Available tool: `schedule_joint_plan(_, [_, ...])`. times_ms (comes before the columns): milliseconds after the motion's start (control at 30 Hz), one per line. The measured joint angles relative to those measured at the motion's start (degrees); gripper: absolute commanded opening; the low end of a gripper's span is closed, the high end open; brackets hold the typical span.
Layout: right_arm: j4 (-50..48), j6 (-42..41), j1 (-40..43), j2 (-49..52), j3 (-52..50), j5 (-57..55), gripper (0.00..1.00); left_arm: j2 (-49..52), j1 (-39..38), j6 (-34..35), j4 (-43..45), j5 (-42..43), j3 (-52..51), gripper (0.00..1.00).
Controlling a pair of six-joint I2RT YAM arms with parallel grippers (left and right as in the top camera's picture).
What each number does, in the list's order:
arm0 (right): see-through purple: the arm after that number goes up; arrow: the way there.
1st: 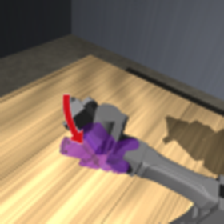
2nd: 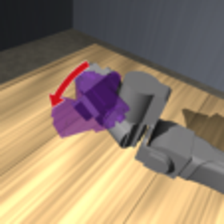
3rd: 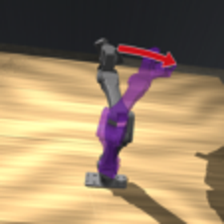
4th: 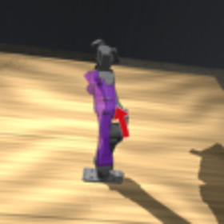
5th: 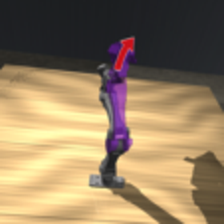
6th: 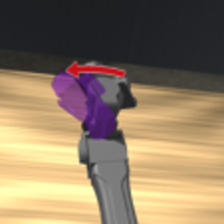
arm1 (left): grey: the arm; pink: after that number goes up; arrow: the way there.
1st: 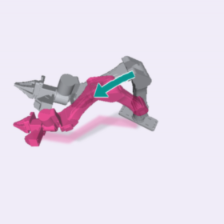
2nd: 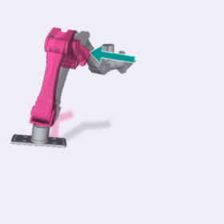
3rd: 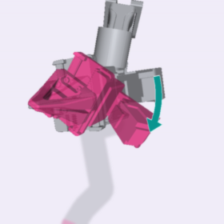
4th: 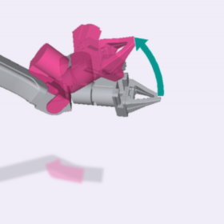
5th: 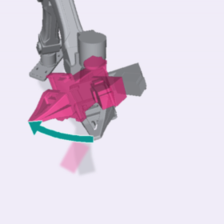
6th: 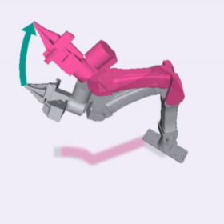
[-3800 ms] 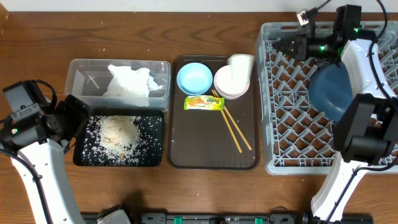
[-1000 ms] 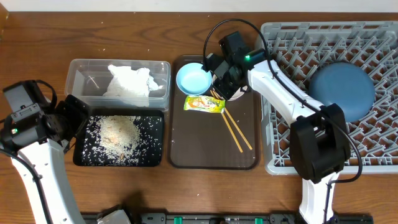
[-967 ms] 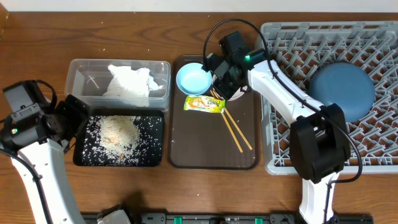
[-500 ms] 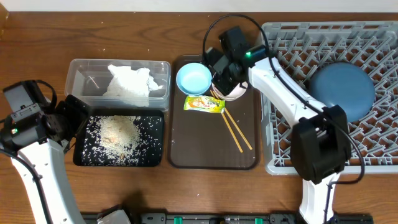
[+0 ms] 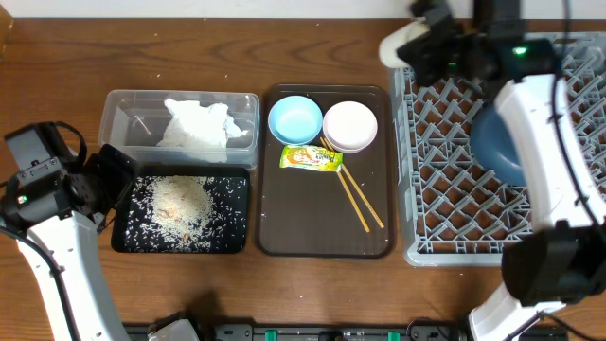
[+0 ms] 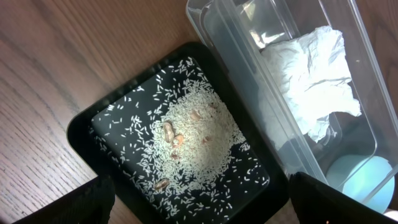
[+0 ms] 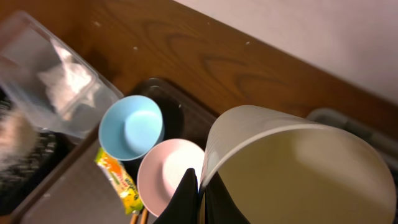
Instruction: Sort waste into correct bins and load items into the dishwasher rack
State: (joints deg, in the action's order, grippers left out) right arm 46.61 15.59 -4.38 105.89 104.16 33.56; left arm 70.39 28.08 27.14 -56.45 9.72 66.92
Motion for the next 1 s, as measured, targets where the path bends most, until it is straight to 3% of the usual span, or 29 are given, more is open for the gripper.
schedule_joint_plan(167, [-0.46, 0.17, 7.06, 6.51, -0.09, 16.90, 0.01, 0.00, 0.00, 0.00, 0.02, -0.02, 0.00, 0.92])
schedule_joint_plan(367, [-0.44, 1.01, 9.84, 13.00, -0.11, 31.56, 0.01, 0.00, 0.00, 0.00, 0.02, 0.00, 0.00, 0.92])
schedule_joint_plan(567, [-0.85, 1.42, 9.62, 17.51, -0.13, 35.50, 0.01, 0.00, 0.00, 0.00, 0.02, 0.00, 0.00, 0.92])
schedule_joint_plan(1000, [-0.61, 1.84, 9.60, 18.34, -0.42, 32.94, 0.01, 0.00, 0.00, 0.00, 0.02, 0.00, 0.00, 0.92])
